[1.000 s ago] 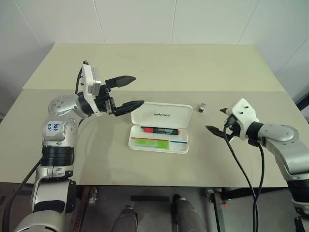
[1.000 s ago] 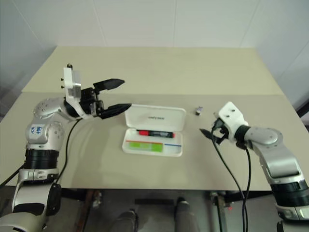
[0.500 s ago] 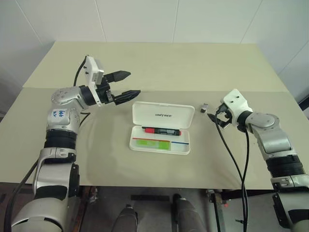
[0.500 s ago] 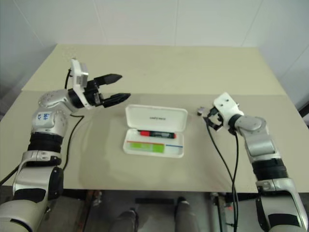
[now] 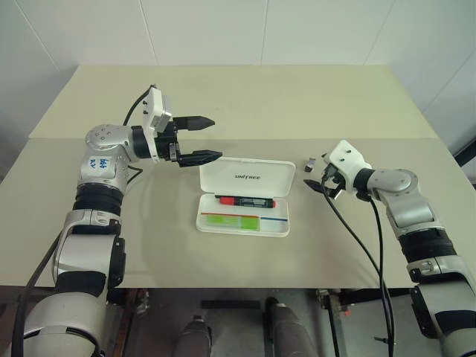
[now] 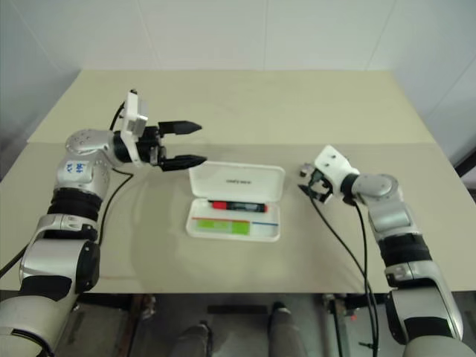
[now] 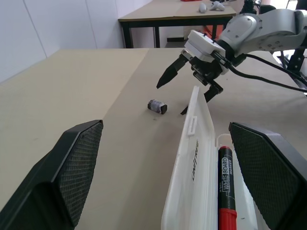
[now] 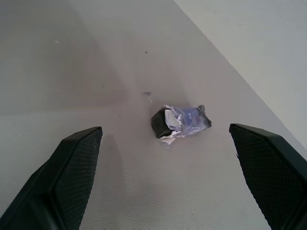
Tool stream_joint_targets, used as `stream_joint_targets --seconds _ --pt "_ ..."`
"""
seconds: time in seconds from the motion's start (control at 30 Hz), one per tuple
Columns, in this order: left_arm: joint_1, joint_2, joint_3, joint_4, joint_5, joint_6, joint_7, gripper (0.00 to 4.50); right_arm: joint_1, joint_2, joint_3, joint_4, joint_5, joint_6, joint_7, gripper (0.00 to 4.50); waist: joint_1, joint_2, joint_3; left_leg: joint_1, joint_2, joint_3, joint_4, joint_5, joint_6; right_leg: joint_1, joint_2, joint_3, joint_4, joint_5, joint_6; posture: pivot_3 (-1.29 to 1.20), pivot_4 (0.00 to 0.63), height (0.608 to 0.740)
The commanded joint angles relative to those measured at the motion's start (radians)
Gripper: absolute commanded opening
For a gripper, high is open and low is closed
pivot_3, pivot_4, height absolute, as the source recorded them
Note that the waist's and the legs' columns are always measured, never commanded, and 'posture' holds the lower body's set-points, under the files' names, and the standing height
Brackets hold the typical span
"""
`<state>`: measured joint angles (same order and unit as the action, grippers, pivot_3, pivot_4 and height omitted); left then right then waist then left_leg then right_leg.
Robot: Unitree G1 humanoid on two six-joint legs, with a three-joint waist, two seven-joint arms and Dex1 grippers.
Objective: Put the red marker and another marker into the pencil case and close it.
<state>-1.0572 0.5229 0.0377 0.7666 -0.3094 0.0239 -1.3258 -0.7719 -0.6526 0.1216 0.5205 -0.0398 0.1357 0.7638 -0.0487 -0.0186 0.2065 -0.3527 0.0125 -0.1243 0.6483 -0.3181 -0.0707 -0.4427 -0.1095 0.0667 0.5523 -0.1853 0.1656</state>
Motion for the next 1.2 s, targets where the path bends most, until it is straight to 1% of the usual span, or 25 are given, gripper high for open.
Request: stream_joint_targets --seconds 0.03,0.13,0.3,0.43,0.53,0.67,0.87,1.2 --pt "-0.023 0.004 0.018 -0.029 -0.003 -0.015 0.002 4.48 -0.062 -0.007 -0.032 0.065 -0.027 -0.037 -0.068 4.50 -0.005 0.000 0.000 0.000 0.000 0.000 0.000 0.000 0.000 0.000 0.000 0.000 0.000 0.000 0.000 0.00 0.150 0.740" --pt "-0.019 0.006 0.019 -0.043 -0.006 -0.010 0.005 4.48 -0.080 -0.002 -0.037 0.095 -0.031 -0.043 -0.082 4.50 -0.008 0.000 0.000 0.000 0.000 0.000 -0.001 0.000 0.000 0.000 0.000 0.000 0.000 0.000 0.000 0.00 0.150 0.740" --pt "-0.014 0.007 0.024 -0.053 -0.007 -0.011 0.018 4.48 -0.079 0.023 -0.055 0.067 0.013 -0.014 -0.062 4.50 -0.010 0.000 0.000 0.000 0.000 0.000 -0.001 0.000 0.000 0.000 0.000 0.000 0.000 0.000 0.000 0.00 0.150 0.740" --pt "-0.010 0.006 0.024 -0.060 -0.009 -0.012 0.021 4.48 -0.047 0.041 -0.083 0.003 0.085 0.053 -0.010 4.50 -0.009 0.000 0.000 0.000 0.000 0.000 0.000 0.000 0.000 0.000 0.000 0.000 0.001 0.000 0.000 0.00 0.150 0.740" --pt "-0.009 0.005 0.026 -0.060 -0.010 -0.012 0.024 4.48 -0.035 0.049 -0.094 -0.014 0.102 0.089 -0.010 4.50 -0.008 0.000 0.000 0.000 0.000 0.000 0.000 0.000 0.000 0.000 0.000 0.000 0.001 0.000 0.000 0.00 0.150 0.740" --pt "-0.008 0.003 0.026 -0.059 -0.007 -0.018 0.032 4.48 -0.046 0.076 -0.109 0.029 0.109 0.097 -0.041 4.50 -0.010 0.000 0.000 0.000 0.000 0.000 0.000 0.000 0.000 0.000 0.000 0.000 0.001 0.000 0.000 0.00 0.150 0.740" --pt "-0.004 0.003 0.028 -0.063 -0.008 -0.022 0.039 4.48 -0.051 0.089 -0.119 0.035 0.111 0.098 -0.039 4.50 -0.009 0.001 0.000 0.000 0.000 0.000 0.000 0.000 0.000 0.000 0.000 0.000 0.002 0.000 0.000 0.00 0.150 0.740" --pt "0.009 0.002 0.030 -0.091 -0.015 -0.015 0.052 4.48 -0.111 0.133 -0.139 0.177 0.148 0.082 -0.023 4.50 -0.013 0.001 0.000 0.000 0.000 0.000 0.000 0.000 0.000 0.000 0.000 0.000 0.002 0.000 0.000 0.00 0.150 0.740"
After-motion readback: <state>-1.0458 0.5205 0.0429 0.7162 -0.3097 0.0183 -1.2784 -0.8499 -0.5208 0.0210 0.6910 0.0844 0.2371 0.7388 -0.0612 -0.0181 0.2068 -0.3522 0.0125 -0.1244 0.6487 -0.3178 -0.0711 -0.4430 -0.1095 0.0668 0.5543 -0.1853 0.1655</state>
